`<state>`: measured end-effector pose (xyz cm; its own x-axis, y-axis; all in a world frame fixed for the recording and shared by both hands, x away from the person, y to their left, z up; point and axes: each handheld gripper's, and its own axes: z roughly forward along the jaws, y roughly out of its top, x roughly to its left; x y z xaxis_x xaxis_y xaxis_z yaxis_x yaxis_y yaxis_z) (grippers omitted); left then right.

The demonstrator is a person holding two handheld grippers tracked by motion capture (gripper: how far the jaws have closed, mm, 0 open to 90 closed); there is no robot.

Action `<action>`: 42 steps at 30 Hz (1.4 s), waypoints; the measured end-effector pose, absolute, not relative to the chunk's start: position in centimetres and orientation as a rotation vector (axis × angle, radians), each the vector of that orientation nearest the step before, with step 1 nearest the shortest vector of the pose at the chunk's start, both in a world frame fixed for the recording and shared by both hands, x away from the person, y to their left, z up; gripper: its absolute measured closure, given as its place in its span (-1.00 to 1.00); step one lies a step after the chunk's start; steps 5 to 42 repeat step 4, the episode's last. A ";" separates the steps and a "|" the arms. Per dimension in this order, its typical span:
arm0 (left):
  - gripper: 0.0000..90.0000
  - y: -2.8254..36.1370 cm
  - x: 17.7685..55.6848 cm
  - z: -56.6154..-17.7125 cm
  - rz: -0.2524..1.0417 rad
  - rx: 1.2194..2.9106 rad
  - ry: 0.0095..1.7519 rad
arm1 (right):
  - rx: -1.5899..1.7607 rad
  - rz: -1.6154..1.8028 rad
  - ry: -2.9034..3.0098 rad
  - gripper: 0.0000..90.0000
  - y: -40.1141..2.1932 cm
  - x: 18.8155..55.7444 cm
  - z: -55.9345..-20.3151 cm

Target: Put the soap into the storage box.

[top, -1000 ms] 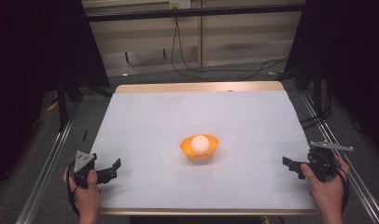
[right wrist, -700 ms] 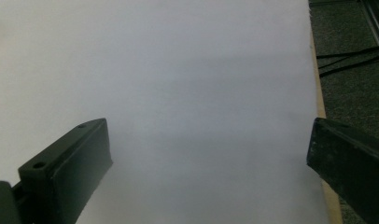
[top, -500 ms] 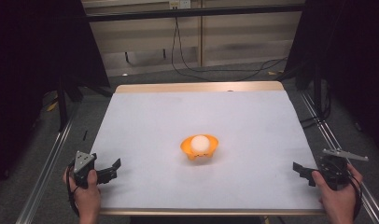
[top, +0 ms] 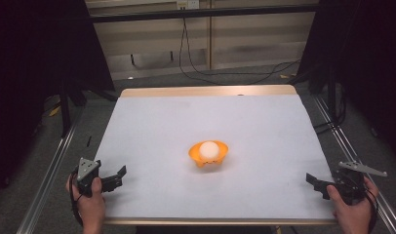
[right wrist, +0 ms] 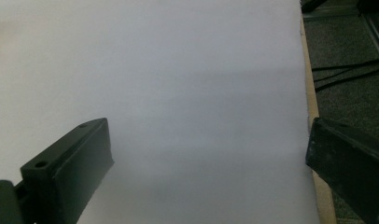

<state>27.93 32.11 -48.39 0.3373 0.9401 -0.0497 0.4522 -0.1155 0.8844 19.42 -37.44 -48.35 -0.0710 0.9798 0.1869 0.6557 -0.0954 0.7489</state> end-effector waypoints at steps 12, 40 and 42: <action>-0.97 32.1 28.0 -48.4 0.696 1.734 1.254 | 1.759 0.995 1.756 -0.99 -37.3 19.3 -48.4; -0.97 32.1 28.0 -48.4 0.696 1.734 1.254 | 1.759 0.995 1.756 -0.99 -37.3 19.3 -48.4; -0.97 32.1 28.0 -48.4 0.696 1.734 1.254 | 1.759 0.995 1.756 -0.99 -37.3 19.3 -48.4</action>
